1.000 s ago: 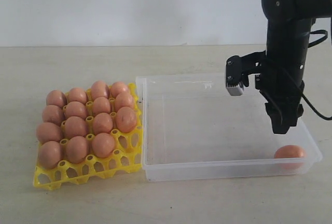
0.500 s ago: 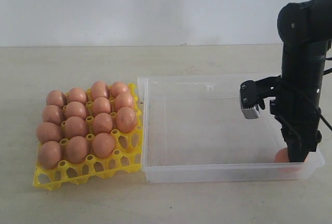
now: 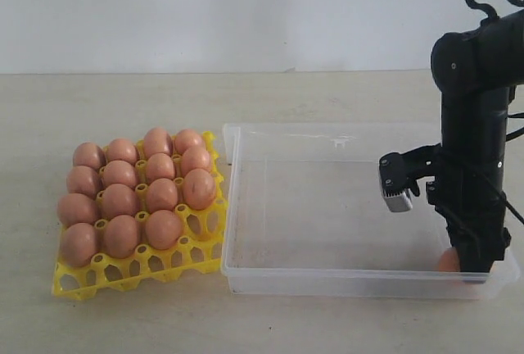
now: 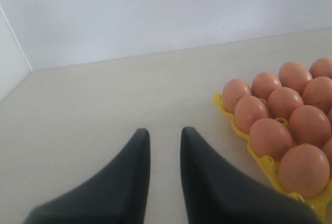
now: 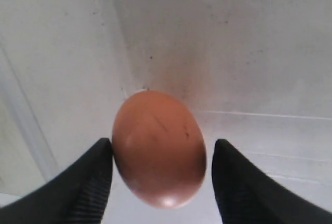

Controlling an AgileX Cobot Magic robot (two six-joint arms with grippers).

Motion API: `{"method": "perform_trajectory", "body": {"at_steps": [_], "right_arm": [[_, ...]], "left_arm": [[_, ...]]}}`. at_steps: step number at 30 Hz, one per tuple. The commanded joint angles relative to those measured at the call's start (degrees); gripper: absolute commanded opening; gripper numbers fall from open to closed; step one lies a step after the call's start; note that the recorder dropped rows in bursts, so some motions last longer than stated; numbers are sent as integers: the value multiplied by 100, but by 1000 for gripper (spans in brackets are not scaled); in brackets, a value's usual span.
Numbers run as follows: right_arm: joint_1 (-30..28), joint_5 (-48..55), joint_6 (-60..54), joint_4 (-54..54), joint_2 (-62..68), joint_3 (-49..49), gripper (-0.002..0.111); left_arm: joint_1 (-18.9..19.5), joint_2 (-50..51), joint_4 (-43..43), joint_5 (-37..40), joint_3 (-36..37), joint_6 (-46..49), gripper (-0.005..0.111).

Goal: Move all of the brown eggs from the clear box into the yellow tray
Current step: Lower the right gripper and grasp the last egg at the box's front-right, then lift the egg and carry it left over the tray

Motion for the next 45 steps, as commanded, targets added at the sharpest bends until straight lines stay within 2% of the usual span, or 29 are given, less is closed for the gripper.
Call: {"method": "perform_trajectory", "body": {"at_steps": [1, 3, 6, 11, 15, 21, 32, 40, 45], "right_arm": [[-40, -75, -36, -7, 26, 59, 55], [-40, -354, -4, 1, 26, 59, 55], [-40, -806, -4, 25, 26, 59, 48], [-40, -1030, 5, 25, 26, 59, 24], [-40, -1020, 467, 35, 26, 59, -1], [-40, -1216, 1636, 100, 26, 59, 0], [92, -1899, 3938, 997, -265, 59, -1], [1111, -4270, 5940, 1304, -1595, 59, -1], [1775, -6007, 7337, 1294, -1786, 76, -1]], "left_arm": [[-30, -11, -11, -12, 22, -11, 22], [-30, -11, -11, -12, 22, -11, 22], [-30, -11, -11, -12, 22, -11, 22], [-30, -11, -11, -12, 22, -11, 22], [-30, -11, -11, -12, 22, -11, 22], [-30, -11, -11, -12, 22, -11, 22], [-30, -11, -11, -12, 22, -11, 22], [-30, -11, -11, -12, 22, -11, 22], [-30, -11, -11, -12, 22, -11, 22]]}}
